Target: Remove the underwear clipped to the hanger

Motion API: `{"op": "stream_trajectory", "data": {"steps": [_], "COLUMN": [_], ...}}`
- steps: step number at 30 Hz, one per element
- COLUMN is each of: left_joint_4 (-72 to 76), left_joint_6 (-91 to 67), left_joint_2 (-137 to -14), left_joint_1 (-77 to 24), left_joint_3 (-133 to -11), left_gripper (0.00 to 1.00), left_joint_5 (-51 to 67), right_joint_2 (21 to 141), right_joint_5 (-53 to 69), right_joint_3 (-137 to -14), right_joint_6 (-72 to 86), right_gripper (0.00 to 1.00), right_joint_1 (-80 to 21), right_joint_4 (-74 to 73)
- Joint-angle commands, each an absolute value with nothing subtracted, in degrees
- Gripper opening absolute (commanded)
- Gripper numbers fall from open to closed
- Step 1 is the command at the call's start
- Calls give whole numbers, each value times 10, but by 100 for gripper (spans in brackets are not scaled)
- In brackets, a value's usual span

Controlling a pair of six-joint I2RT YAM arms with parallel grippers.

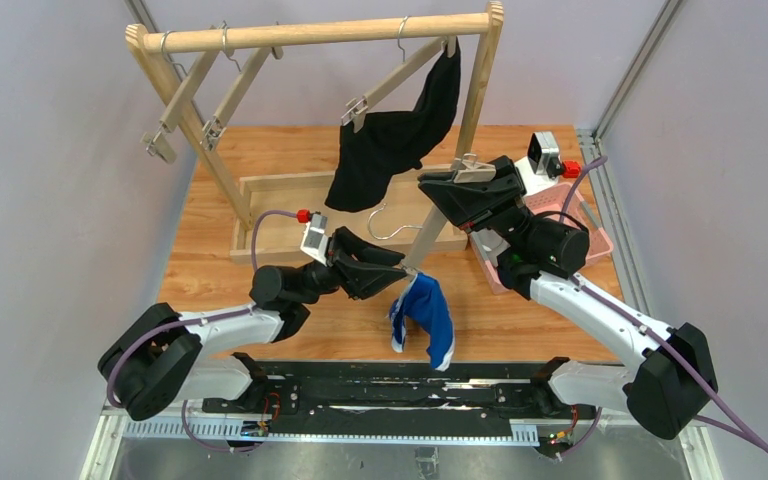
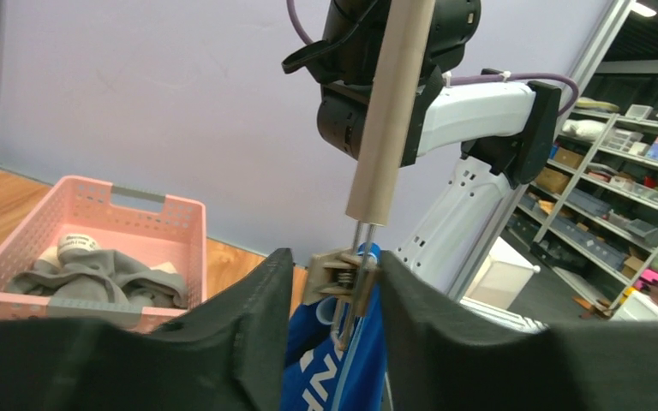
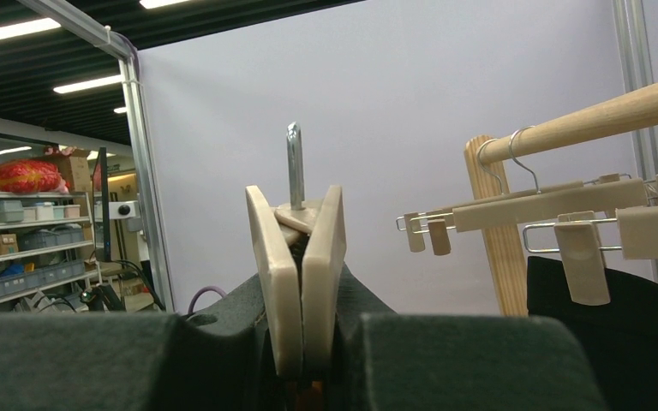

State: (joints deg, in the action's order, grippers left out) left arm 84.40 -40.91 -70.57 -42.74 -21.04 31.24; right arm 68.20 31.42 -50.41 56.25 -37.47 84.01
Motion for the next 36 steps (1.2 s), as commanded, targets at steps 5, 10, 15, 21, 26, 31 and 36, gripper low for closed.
{"op": "stream_trajectory", "data": {"steps": [5,10,15,21,26,31,36], "left_joint_4": [871,872,874,875,874,875,876], "left_joint_6": [-413,-414,-425,-433,-439,-436,-423], "left_joint_2": [-723,-723,-717,-721,-734,-763,-766], "left_joint_1": [-440,-444,-445,-445,-446,-459,-464], "left_joint_3": [-242,-243,-243,-247,-252,-270,-268], "left_gripper": [12,0,39,54,56,45,0], "left_joint_5": [325,335,365,374,379,392,379], "right_joint_2": [679,679,679,675,672,672,667], "right_joint_5": [298,296,298,299,299,297,299], "right_joint_3": [-522,-522,-523,-526,-526,-524,-522], "right_joint_6": [558,558,560,561,560,560,559], "right_gripper": [1,0,1,1,1,1,1], "right_joint_1": [-387,-387,-387,-387,-387,-388,-388], "right_joint_4": [875,875,875,875,874,875,872]}}
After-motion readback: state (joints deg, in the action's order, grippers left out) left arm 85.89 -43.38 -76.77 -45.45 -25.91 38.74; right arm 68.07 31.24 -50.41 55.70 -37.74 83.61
